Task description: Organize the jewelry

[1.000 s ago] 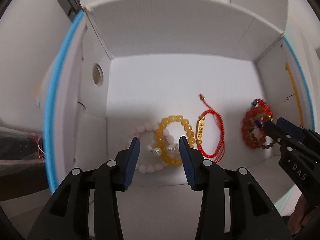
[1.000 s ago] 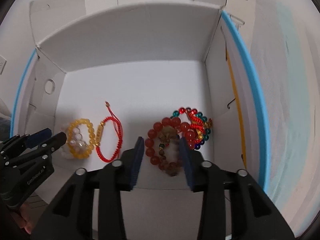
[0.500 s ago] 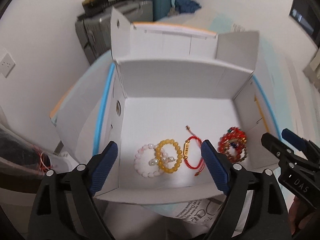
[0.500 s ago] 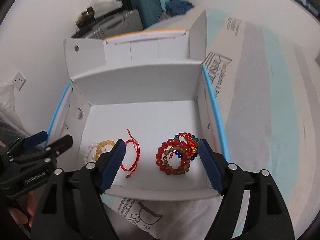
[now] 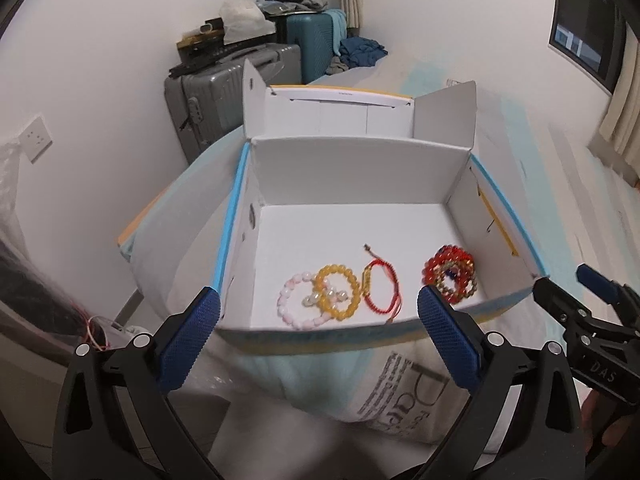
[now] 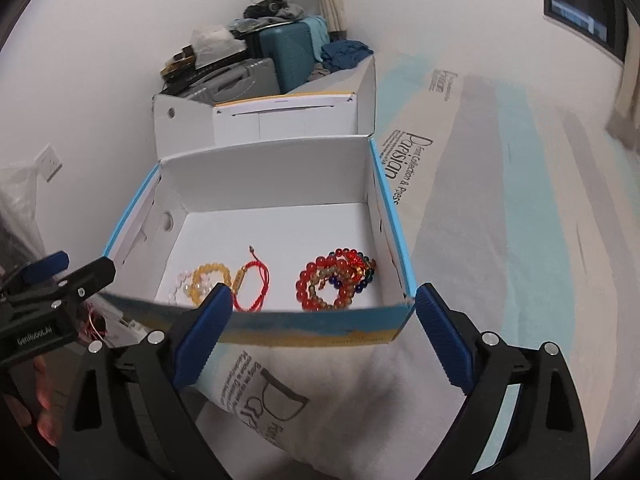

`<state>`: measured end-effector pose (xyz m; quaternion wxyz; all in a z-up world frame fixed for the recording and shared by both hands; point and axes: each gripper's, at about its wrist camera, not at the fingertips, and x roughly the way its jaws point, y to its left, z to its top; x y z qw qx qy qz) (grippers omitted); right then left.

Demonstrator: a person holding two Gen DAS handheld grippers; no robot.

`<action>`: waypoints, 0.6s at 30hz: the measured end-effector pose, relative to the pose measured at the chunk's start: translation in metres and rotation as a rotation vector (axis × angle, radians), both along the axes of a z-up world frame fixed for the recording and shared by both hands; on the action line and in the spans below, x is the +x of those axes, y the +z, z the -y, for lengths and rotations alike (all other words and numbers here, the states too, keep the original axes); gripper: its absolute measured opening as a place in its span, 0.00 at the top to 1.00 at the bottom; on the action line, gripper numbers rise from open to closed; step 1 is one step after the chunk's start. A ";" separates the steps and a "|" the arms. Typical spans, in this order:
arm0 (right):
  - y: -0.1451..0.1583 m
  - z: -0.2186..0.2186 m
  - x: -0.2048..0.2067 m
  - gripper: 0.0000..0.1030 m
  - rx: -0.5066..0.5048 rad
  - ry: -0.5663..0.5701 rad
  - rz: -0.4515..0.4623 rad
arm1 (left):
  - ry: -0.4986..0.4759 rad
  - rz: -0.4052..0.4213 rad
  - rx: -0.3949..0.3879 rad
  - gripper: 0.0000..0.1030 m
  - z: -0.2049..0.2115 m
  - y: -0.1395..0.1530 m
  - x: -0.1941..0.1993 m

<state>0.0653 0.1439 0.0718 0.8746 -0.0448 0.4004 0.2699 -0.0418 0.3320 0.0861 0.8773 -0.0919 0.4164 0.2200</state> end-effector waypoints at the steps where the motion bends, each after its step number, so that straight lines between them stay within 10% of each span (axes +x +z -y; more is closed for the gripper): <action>1: -0.001 -0.001 -0.003 0.13 -0.008 0.002 0.010 | -0.002 -0.004 0.007 0.06 0.001 -0.002 -0.003; 18: -0.017 -0.007 -0.033 0.13 -0.028 0.008 0.024 | 0.020 -0.002 0.017 0.06 0.002 -0.025 -0.032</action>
